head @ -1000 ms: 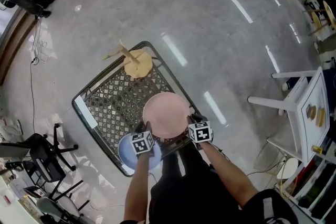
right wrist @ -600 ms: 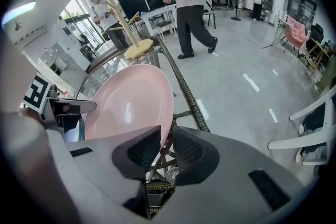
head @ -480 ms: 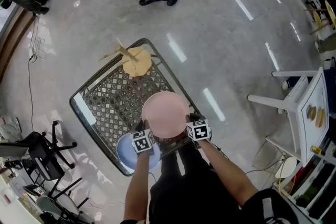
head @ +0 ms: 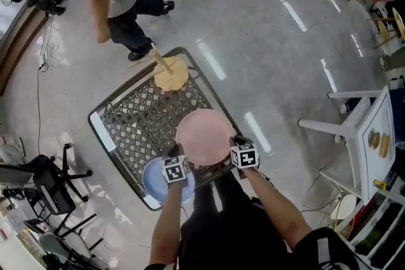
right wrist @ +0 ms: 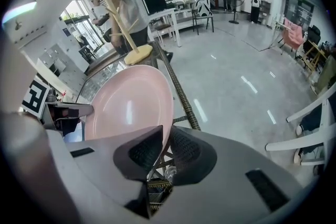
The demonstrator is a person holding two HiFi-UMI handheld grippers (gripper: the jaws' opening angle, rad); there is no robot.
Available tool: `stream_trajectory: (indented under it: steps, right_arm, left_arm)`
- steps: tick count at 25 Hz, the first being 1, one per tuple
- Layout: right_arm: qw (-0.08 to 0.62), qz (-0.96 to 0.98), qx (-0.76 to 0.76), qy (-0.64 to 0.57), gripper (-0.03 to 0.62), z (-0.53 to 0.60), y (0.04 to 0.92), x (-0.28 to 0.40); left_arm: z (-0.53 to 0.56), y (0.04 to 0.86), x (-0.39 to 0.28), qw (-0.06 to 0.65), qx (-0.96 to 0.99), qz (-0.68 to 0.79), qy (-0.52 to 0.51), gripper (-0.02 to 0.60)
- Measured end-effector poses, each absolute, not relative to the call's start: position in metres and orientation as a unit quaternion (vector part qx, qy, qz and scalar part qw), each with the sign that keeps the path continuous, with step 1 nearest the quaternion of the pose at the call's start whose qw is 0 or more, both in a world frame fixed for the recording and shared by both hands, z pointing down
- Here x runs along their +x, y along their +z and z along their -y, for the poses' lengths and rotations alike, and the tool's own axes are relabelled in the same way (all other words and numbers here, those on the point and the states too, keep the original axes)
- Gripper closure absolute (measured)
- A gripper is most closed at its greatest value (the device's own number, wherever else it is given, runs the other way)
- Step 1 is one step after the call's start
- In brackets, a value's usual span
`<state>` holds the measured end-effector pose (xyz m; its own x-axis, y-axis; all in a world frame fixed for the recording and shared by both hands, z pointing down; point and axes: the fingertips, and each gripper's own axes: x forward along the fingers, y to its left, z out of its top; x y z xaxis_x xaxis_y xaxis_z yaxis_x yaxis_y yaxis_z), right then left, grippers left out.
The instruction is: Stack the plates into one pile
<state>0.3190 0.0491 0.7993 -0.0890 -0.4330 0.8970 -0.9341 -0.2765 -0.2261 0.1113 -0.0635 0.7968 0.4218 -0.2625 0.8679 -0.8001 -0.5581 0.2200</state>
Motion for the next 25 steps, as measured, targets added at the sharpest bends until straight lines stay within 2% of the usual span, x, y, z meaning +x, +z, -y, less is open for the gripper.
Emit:
stream_trajectory:
  steps: [13,25]
  right_arm:
    - [0.253,0.569,0.637,0.454,0.553,-0.046,0.746,0.311]
    - [0.272,0.626,0.606,0.409,0.556,-0.015,0.702,0.244]
  left_arm:
    - [0.055,0.735,0.095,0.32,0.798,0.369,0.353,0.541]
    - [0.047,0.689,0.015,0.331,0.785,0.432,0.296,0.541]
